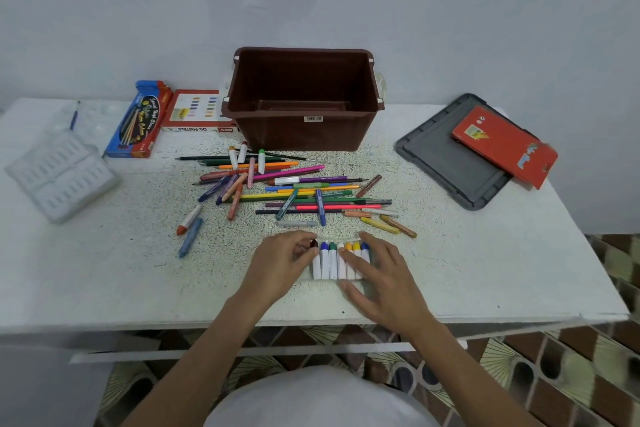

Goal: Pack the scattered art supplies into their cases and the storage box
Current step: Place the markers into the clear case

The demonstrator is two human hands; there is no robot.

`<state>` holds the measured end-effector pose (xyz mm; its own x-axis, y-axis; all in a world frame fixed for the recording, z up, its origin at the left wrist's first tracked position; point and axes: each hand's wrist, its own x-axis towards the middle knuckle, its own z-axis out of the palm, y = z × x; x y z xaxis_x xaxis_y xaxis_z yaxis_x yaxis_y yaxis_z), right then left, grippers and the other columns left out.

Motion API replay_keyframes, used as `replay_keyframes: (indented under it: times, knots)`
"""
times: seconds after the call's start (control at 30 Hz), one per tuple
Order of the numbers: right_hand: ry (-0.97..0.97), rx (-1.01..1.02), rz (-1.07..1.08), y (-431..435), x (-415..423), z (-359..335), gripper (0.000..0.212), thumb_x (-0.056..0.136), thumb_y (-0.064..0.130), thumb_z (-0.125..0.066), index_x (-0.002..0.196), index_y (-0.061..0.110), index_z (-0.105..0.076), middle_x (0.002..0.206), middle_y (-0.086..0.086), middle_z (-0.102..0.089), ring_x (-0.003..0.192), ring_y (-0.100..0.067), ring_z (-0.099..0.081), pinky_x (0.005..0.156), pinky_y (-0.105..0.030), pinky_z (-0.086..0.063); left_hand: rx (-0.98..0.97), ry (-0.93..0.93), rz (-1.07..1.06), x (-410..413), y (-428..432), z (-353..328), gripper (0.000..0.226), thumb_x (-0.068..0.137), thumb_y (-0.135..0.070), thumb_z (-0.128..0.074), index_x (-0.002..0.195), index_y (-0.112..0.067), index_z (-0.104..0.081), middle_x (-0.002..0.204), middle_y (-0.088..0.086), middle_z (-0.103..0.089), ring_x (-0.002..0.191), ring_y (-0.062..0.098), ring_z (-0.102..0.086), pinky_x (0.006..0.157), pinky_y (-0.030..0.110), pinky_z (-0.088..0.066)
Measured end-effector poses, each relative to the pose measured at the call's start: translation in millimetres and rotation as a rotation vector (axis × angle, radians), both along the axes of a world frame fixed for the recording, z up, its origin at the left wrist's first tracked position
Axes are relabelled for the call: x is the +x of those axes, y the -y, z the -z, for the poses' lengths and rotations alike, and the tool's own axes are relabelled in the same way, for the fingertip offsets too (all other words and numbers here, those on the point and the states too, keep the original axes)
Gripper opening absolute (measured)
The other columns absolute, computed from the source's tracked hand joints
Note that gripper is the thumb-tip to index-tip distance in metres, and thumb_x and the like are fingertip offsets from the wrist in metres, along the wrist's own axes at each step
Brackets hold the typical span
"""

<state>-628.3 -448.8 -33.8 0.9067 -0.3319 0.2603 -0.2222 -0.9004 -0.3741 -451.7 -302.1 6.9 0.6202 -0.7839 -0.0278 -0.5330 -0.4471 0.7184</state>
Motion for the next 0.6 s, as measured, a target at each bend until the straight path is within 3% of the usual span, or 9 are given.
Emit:
replay_keyframes:
  times: [0.13,0.23,0.33,0.43,0.6]
  knots:
    - [0.011,-0.005,-0.003,0,0,1,0.05,0.095,0.052,-0.056,0.137,0.026,-0.057,0.146,-0.011,-0.045,0.127,-0.026,-0.043,0.103,-0.036,-0.037,0.021,0.072,0.032,-3,-1,7,0.04,0.093,-0.036,-0.062,0.131,-0.022,-0.062,0.107,-0.006,-0.067,0.096,0.008,-0.057,0.087,0.025,-0.046]
    - [0.012,-0.009,0.0,0,0,1,0.05,0.094,0.051,-0.057,0.137,0.025,-0.058,0.146,-0.011,-0.045,0.127,-0.026,-0.043,0.103,-0.037,-0.037,0.01,0.149,0.064,-5,-2,16,0.04,0.095,-0.033,-0.06,0.133,-0.019,-0.059,0.112,-0.002,-0.065,0.104,0.015,-0.053,0.09,0.03,-0.041]
    - [0.015,-0.008,0.0,0,0,1,0.05,0.094,0.051,-0.058,0.136,0.025,-0.058,0.146,-0.011,-0.045,0.127,-0.027,-0.043,0.104,-0.036,-0.037,-0.024,0.212,0.091,-5,-6,25,0.04,0.096,-0.035,-0.058,0.132,-0.017,-0.06,0.107,-0.003,-0.065,0.1,0.015,-0.051,0.088,0.035,-0.043]
    - [0.013,-0.011,0.002,0,0,1,0.049,0.094,0.051,-0.059,0.136,0.025,-0.059,0.146,-0.011,-0.045,0.126,-0.026,-0.044,0.103,-0.036,-0.037,-0.03,0.314,0.143,-2,-9,32,0.05,0.095,-0.047,-0.044,0.131,-0.017,-0.061,0.105,-0.006,-0.063,0.098,0.012,-0.049,0.085,0.035,-0.044]
    - [0.011,-0.016,0.002,0,0,1,0.05,0.093,0.051,-0.058,0.136,0.026,-0.058,0.146,-0.01,-0.045,0.127,-0.025,-0.043,0.104,-0.033,-0.035,0.019,0.524,0.237,1,-16,37,0.052,0.098,-0.048,-0.037,0.134,-0.018,-0.059,0.112,-0.007,-0.056,0.105,0.011,-0.045,0.087,0.027,-0.032]
